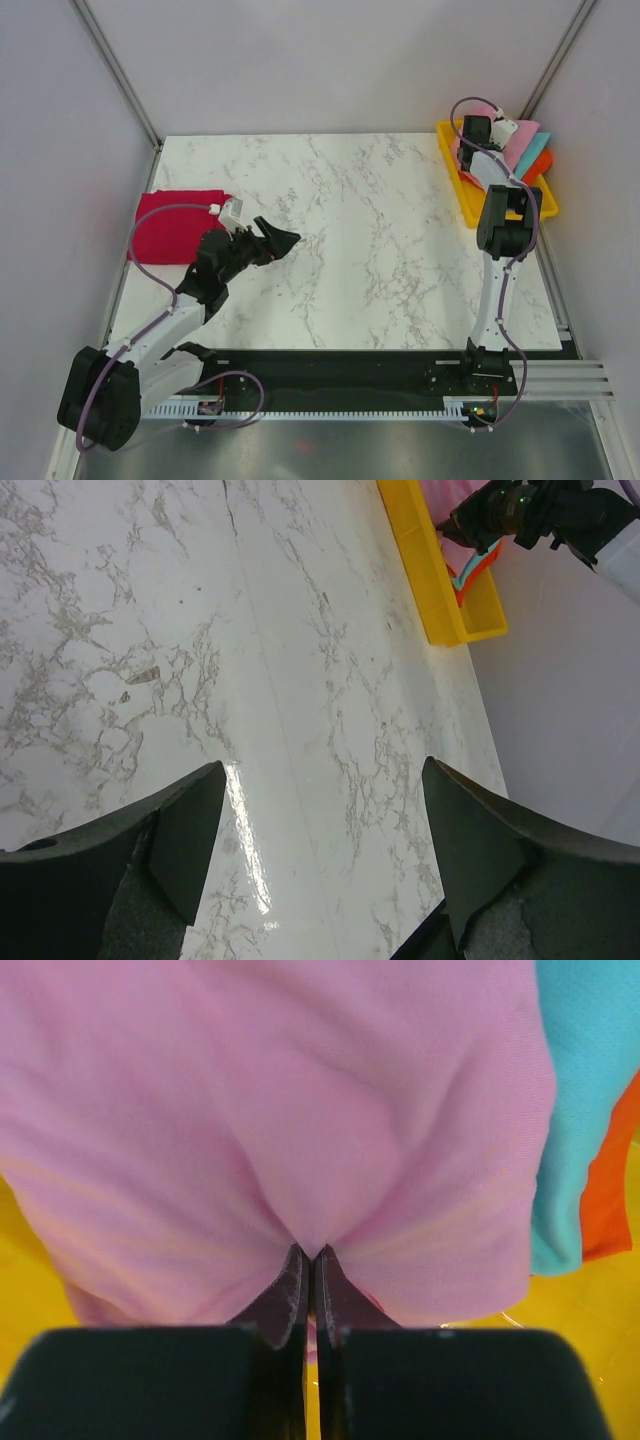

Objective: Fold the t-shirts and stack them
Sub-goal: Grab the tshirt from the pile, then move the tshirt to the center of the board

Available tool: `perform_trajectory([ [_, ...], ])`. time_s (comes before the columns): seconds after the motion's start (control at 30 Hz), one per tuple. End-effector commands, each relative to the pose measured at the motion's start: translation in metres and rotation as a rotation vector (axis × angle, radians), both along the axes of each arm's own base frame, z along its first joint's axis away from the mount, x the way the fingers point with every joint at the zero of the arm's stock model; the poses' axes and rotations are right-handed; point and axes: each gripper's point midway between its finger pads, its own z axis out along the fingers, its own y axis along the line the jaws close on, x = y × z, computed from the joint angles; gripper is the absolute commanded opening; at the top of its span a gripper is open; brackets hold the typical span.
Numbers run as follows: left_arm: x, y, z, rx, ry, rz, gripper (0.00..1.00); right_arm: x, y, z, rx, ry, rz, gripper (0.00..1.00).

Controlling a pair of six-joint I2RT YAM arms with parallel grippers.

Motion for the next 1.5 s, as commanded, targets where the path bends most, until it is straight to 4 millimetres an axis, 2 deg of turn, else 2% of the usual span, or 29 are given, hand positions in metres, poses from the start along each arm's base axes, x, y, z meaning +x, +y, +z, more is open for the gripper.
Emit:
perform_trajectory([
  [0.0, 0.003, -0.007, 0.021, -0.041, -0.043, -0.025, 0.87, -0.002, -0.004, 0.059, -0.042, -0.093, -0.041, 0.0],
  [0.13, 0.003, -0.009, 0.022, -0.044, -0.041, -0.031, 0.87, -0.021, 0.0, 0.114, -0.116, -0.149, -0.083, 0.0],
  [0.17, 0.003, -0.008, 0.022, -0.046, -0.041, -0.029, 0.87, -0.025, 0.007, 0.139, -0.125, -0.189, -0.08, 0.0],
  [0.23, 0.003, -0.008, 0.021, -0.045, -0.04, -0.026, 0.87, -0.033, 0.01, 0.166, -0.152, -0.217, -0.085, 0.0],
  [0.27, 0.003, -0.008, 0.019, -0.043, -0.036, -0.027, 0.87, -0.04, 0.016, 0.191, -0.154, -0.26, -0.081, 0.0],
  [0.33, 0.004, -0.008, 0.019, -0.041, -0.037, -0.023, 0.87, -0.05, 0.02, 0.216, -0.156, -0.296, -0.079, 0.0],
  [0.37, 0.004, -0.008, 0.019, -0.039, -0.037, -0.022, 0.87, -0.06, 0.022, 0.243, -0.154, -0.346, -0.078, 0.0],
  [0.4, 0.004, -0.008, 0.019, -0.039, -0.037, -0.022, 0.87, -0.065, 0.024, 0.258, -0.152, -0.366, -0.071, 0.0],
  [0.5, 0.005, -0.008, 0.019, -0.041, -0.036, -0.023, 0.87, -0.079, 0.068, 0.303, -0.072, -0.451, 0.038, 0.0],
  [0.53, 0.005, -0.008, 0.019, -0.041, -0.036, -0.023, 0.87, -0.087, 0.095, 0.325, -0.049, -0.496, 0.11, 0.0],
  [0.6, 0.004, -0.008, 0.02, -0.036, -0.041, -0.023, 0.87, -0.098, 0.129, 0.346, -0.034, -0.531, 0.191, 0.0],
  [0.63, 0.005, -0.007, 0.019, -0.035, -0.042, -0.015, 0.87, -0.111, 0.164, 0.367, -0.012, -0.576, 0.273, 0.0],
  [0.7, 0.005, -0.005, 0.018, -0.027, -0.045, -0.011, 0.87, -0.125, 0.206, 0.391, 0.034, -0.624, 0.417, 0.0],
  [0.73, 0.006, -0.004, 0.018, -0.023, -0.046, -0.004, 0.87, -0.142, 0.234, 0.411, 0.064, -0.665, 0.499, 0.0],
  [0.83, 0.006, -0.003, 0.02, -0.021, -0.055, 0.0, 0.88, -0.179, 0.288, 0.458, 0.149, -0.771, 0.696, 0.0],
  [0.9, 0.005, -0.002, 0.022, -0.018, -0.06, 0.001, 0.88, -0.19, 0.298, 0.476, 0.227, -0.828, 0.747, 0.0],
  [0.97, 0.005, -0.001, 0.022, -0.014, -0.065, 0.006, 0.88, -0.193, 0.294, 0.478, 0.256, -0.846, 0.717, 0.0],
  [1.03, 0.006, 0.001, 0.023, -0.008, -0.07, 0.018, 0.88, -0.18, 0.291, 0.453, 0.248, -0.792, 0.685, 0.02],
  [1.07, 0.005, 0.002, 0.024, -0.006, -0.073, 0.019, 0.88, -0.17, 0.293, 0.424, 0.251, -0.728, 0.682, 0.14],
  [1.1, 0.005, 0.002, 0.024, -0.006, -0.075, 0.022, 0.88, -0.163, 0.294, 0.405, 0.279, -0.696, 0.669, 0.74],
  [1.13, 0.005, 0.002, 0.025, -0.005, -0.079, 0.022, 0.88, -0.157, 0.289, 0.384, 0.294, -0.652, 0.648, 0.98],
  [1.17, 0.005, 0.003, 0.025, -0.005, -0.079, 0.023, 0.88, -0.152, 0.288, 0.343, 0.305, -0.567, 0.63, 0.98],
  [1.2, 0.005, 0.003, 0.025, -0.003, -0.08, 0.025, 0.88, -0.152, 0.287, 0.325, 0.323, -0.534, 0.615, 0.98],
  [1.27, 0.006, 0.004, 0.023, 0.0, -0.073, 0.032, 0.88, -0.159, 0.288, 0.304, 0.356, -0.514, 0.616, 0.98],
  [1.3, 0.007, 0.004, 0.022, 0.003, -0.071, 0.034, 0.89, -0.169, 0.287, 0.277, 0.361, -0.471, 0.627, 0.98],
  [1.33, 0.007, 0.004, 0.022, 0.003, -0.07, 0.035, 0.89, -0.173, 0.287, 0.268, 0.371, -0.469, 0.63, 0.98],
  [1.37, 0.008, 0.004, 0.019, 0.008, -0.059, 0.035, 0.89, -0.179, 0.287, 0.24, 0.368, -0.429, 0.635, 0.97],
  [1.43, 0.01, 0.004, 0.016, 0.014, -0.048, 0.041, 0.89, -0.19, 0.287, 0.236, 0.349, -0.45, 0.671, 0.92],
  [1.47, 0.011, 0.004, 0.011, 0.023, -0.032, 0.04, 0.89, -0.196, 0.286, 0.212, 0.333, -0.405, 0.679, 0.89],
])
